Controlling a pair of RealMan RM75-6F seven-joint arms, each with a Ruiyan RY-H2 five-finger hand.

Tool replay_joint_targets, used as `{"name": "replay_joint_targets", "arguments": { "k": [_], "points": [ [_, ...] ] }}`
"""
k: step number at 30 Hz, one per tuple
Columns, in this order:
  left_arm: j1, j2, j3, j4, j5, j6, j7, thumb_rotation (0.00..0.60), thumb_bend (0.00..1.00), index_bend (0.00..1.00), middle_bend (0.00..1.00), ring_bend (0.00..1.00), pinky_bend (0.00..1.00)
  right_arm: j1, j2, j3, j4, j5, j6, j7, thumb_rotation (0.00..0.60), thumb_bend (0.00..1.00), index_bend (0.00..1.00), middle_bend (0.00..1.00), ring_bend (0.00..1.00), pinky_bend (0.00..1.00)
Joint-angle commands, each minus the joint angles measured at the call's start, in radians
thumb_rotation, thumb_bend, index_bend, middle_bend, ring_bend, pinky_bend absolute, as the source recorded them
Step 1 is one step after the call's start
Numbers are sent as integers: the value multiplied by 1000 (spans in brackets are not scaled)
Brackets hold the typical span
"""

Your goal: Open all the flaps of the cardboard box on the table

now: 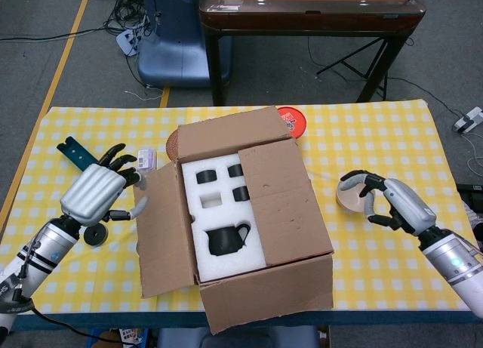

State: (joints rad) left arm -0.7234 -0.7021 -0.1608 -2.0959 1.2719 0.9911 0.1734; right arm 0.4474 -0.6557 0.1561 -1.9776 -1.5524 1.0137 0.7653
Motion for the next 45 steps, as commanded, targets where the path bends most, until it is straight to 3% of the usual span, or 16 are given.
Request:
{"name": "replay_joint_targets", "arguments": {
  "k": [1,3,7,11,25,35,45],
  "points": [
    [14,-25,5,4,-36,6,17,114,445,487,445,178,0,33,-26,-4,-14,-45,-25,-129,600,884,333,257,231,339],
    [24,-44,4,5,-57,25,30,124,444,465,439,178,0,49,-44,-3,-23,-65,-33,-183,600,930,333,260,231,326],
    [45,-95,5,19,-107,76,76,258,444,433,407,178,0,96,-88,15,-22,-92,-52,-306,600,993,333,274,231,314],
    [71,-150,7,37,-157,130,112,335,444,430,403,178,0,151,-142,27,-22,-95,-99,-436,600,1000,333,290,231,284],
    [174,-209,55,96,-135,217,117,333,444,425,401,178,0,321,-351,36,59,-102,-229,-727,600,1000,369,335,231,260],
    [211,-196,57,127,-108,202,46,332,444,430,401,178,0,385,-454,19,105,-66,-275,-821,600,1000,408,367,231,254],
    [230,-197,57,146,-89,181,9,333,444,432,401,178,0,426,-494,-3,138,-55,-295,-886,600,1000,413,378,231,253]
  ]
}}
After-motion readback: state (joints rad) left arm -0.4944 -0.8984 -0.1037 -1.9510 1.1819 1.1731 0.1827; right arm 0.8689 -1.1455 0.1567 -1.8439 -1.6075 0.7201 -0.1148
